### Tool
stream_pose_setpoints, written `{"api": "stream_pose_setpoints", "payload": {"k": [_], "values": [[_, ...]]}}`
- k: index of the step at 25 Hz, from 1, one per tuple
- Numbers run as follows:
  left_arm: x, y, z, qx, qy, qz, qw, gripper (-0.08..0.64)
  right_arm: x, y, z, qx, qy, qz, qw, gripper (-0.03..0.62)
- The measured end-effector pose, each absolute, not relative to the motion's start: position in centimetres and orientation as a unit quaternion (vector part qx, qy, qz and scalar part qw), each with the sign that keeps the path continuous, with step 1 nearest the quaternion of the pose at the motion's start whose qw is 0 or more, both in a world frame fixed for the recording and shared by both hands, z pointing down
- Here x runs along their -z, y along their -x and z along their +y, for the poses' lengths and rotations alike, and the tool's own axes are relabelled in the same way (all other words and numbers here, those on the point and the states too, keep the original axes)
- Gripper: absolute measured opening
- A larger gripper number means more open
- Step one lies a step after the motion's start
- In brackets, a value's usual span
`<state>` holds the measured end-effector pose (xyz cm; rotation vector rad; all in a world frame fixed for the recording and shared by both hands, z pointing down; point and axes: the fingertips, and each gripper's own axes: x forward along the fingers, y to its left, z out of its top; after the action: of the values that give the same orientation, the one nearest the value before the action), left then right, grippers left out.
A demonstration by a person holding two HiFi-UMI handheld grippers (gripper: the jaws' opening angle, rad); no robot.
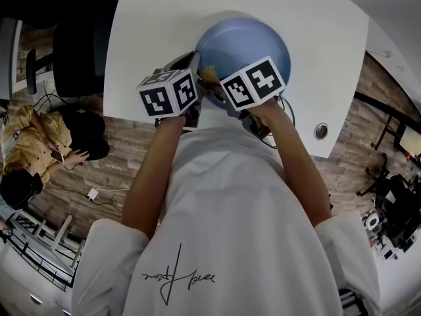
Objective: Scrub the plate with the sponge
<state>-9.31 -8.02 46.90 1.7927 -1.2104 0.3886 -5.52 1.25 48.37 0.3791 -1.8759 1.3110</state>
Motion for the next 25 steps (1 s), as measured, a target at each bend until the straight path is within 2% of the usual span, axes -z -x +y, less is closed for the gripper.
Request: {"api": "stream_pose_setpoints", "payload": {"k": [5, 12, 25], "values": [[-46.6, 9.3, -8.2, -0.159, -0.731, -0.49, 0.447, 0.014, -48.2, 5.1, 2.0, -0.536, -0.129, -0.734, 0.397, 0.044], [-46.7, 9.2, -8.2, -0.163, -0.731, -0.487, 0.449, 0.015, -48.2, 4.1, 3.4, -0.501, -0.088, -0.735, 0.448, 0.044], [-46.7, 9.2, -8.5, -0.165, -0.732, -0.488, 0.445, 0.017, -48.3, 3.0, 4.1, -0.476, -0.057, -0.732, 0.484, 0.044]]}}
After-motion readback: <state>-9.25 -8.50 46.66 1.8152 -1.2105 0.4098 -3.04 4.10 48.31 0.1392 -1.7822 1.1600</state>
